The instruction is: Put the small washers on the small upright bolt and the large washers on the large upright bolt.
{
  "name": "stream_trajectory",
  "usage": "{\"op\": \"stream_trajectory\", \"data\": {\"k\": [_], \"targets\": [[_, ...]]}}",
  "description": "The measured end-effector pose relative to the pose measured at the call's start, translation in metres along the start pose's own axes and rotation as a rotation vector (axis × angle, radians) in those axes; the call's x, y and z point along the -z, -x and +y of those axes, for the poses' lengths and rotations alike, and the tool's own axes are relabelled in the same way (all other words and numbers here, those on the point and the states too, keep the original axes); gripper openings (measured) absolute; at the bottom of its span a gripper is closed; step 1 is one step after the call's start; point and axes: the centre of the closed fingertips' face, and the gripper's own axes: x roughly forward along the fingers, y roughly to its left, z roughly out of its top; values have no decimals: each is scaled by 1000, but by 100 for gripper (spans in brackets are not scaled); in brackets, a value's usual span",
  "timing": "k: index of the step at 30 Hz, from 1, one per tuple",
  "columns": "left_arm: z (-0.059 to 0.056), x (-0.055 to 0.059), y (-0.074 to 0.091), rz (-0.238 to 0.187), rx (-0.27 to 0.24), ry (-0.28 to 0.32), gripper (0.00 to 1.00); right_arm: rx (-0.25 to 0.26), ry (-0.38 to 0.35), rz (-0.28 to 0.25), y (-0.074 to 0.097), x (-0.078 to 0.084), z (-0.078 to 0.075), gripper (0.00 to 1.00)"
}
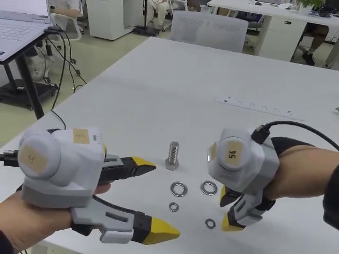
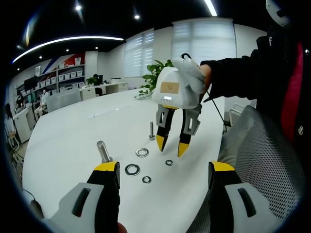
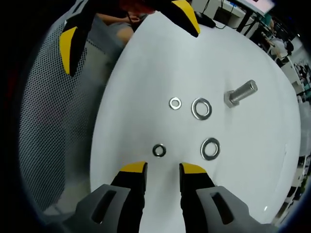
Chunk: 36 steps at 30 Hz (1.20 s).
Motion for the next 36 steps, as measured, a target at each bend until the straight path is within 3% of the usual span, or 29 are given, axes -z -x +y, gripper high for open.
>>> {"op": "stream_trajectory", "data": {"k": [17,32,36], "targets": [[-2,-1,2,-9,-9,4,74,-37,23,12,-15,-9,7,27],[-2,-1,2,-13,-8,6,73,-35,48,33,-18,-9,7,26],[-2,-1,3,-15,-8,6,73,-31,63,36,-18,-8,7,20]]}}
